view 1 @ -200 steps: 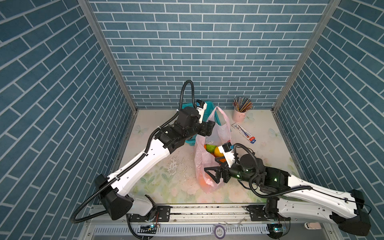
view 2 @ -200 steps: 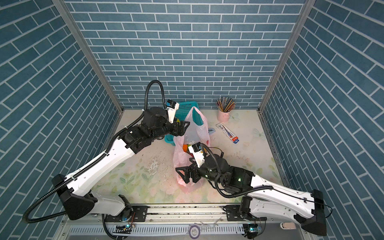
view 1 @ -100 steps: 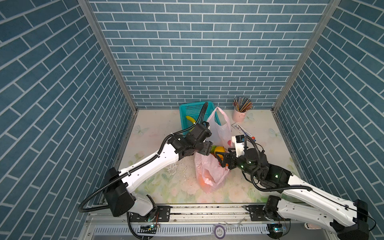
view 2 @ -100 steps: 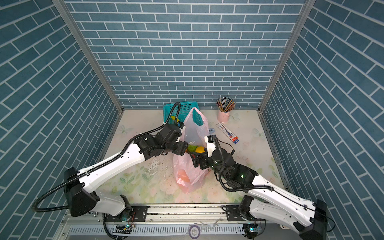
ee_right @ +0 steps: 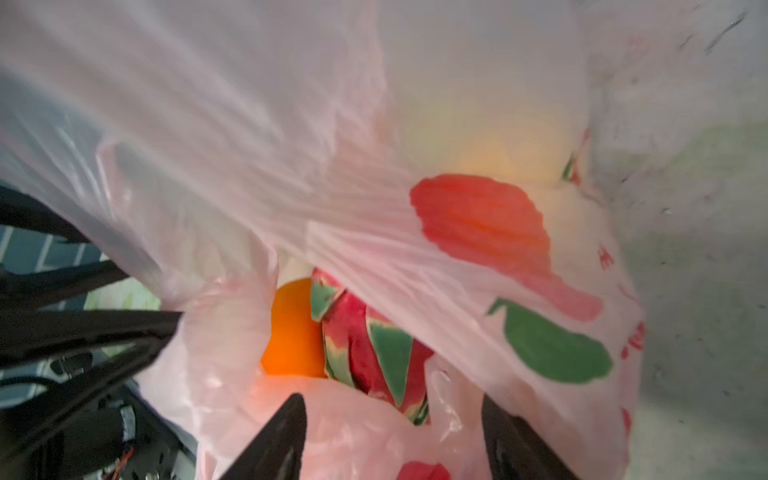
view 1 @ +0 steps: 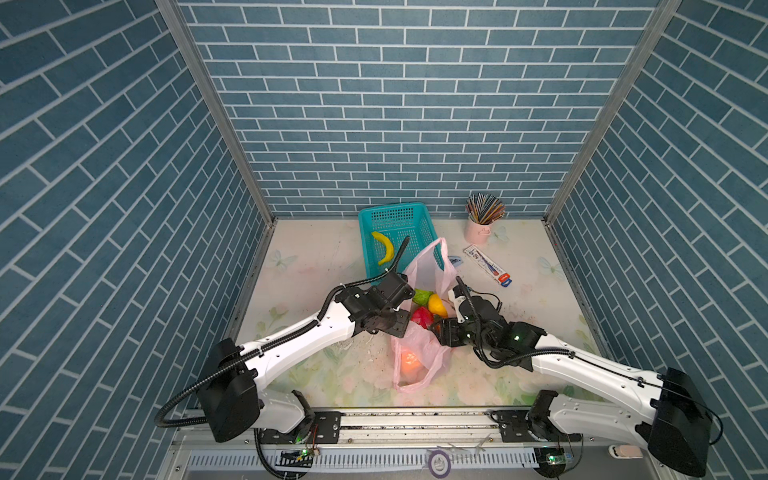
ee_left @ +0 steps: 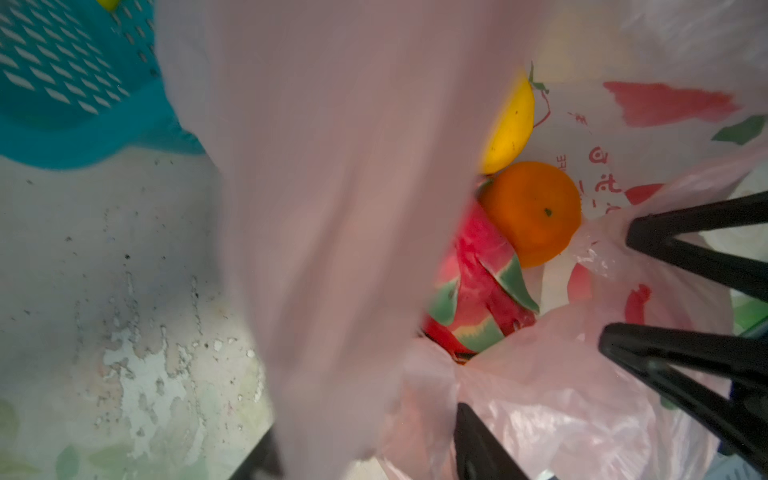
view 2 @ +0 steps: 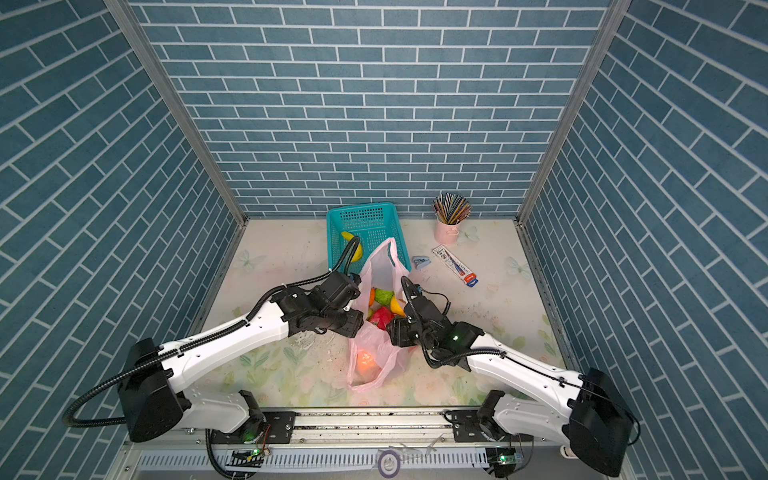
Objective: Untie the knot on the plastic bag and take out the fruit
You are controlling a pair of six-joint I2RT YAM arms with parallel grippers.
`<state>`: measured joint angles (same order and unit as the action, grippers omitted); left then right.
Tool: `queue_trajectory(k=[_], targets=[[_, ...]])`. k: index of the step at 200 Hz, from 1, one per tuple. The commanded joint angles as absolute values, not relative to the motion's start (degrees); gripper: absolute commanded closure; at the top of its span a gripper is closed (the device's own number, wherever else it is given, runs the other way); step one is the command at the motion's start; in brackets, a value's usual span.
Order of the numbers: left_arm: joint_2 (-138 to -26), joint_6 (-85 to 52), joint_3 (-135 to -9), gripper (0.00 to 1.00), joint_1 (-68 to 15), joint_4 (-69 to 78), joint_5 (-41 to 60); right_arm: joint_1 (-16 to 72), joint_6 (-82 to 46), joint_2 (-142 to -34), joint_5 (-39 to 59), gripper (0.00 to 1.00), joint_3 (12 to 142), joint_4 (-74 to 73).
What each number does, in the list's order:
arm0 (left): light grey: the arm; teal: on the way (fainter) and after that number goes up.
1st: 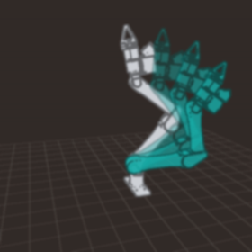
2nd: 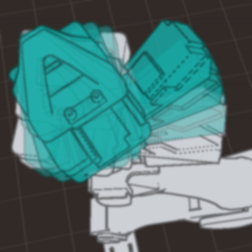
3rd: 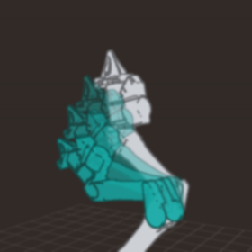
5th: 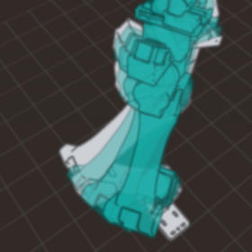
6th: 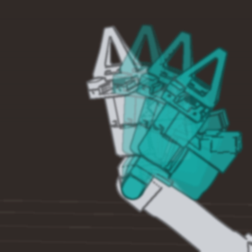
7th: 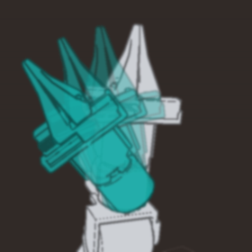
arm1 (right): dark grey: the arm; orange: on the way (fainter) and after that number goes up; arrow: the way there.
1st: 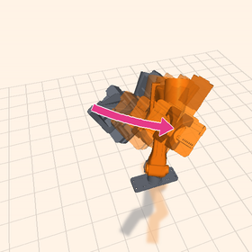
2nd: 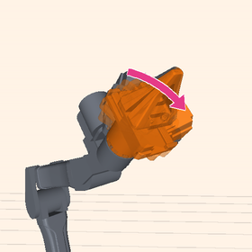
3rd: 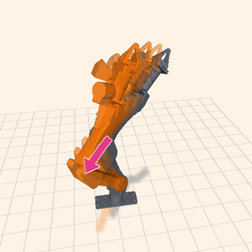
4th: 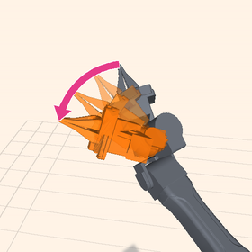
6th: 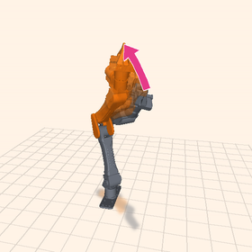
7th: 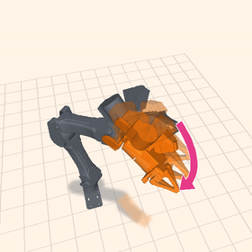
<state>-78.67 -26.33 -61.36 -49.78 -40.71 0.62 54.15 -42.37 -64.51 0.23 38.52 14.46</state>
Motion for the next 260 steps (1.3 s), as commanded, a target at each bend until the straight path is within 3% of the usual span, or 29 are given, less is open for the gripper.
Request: queue_trajectory(k=[1, 18, 43, 98, 106, 133, 146, 179, 224, 260], targets=[[-76.7, -30.0, -58.0, 0.51, -50.2, -40.7, 2.8, 55.6, -44.8, -65.7, 6.6, 0.44, 36.5, 14.8], [-74.9, -31.2, -55.4, 0.60, -50.3, -40.6, 3.0, 57.0, -45.4, -65.2, 6.9, 0.51, 35.2, 14.5], [-72.0, -33.3, -50.5, 0.68, -50.2, -40.2, 4.9, 58.3, -46.5, -63.7, 7.2, 0.52, 33.0, 15.4], [-64.1, -36.4, -44.7, 0.69, -50.3, -42.3, 2.7, 58.6, -48.0, -56.6, -1.4, 0.37, 34.3, 22.6], [-63.2, -36.0, -45.6, 0.65, -50.3, -42.7, 1.7, 58.6, -48.4, -55.3, -3.8, 0.35, 34.8, 23.4], [-60.6, -33.4, -50.0, 0.30, -50.4, -41.8, 1.3, 58.7, -46.6, -51.9, -7.8, 0.30, 36.2, 22.6], [-59.5, -32.8, -51.7, 0.24, -50.7, -40.6, 1.7, 58.7, -45.2, -51.1, -8.2, 0.27, 37.2, 22.2], [-58.2, -32.2, -54.7, 0.24, -52.5, -37.2, 2.0, 59.0, -45.0, -49.6, -7.8, 0.26, 39.3, 19.7], [-62.1, -34.7, -51.5, 0.26, -52.6, -34.4, 0.9, 61.8, -45.8, -52.8, 0.2, 0.37, 36.7, 6.3], [-64.0, -35.4, -48.3, 0.47, -52.6, -33.2, 1.6, 61.9, -45.7, -60.5, 1.3, 0.40, 36.6, 0.0]])
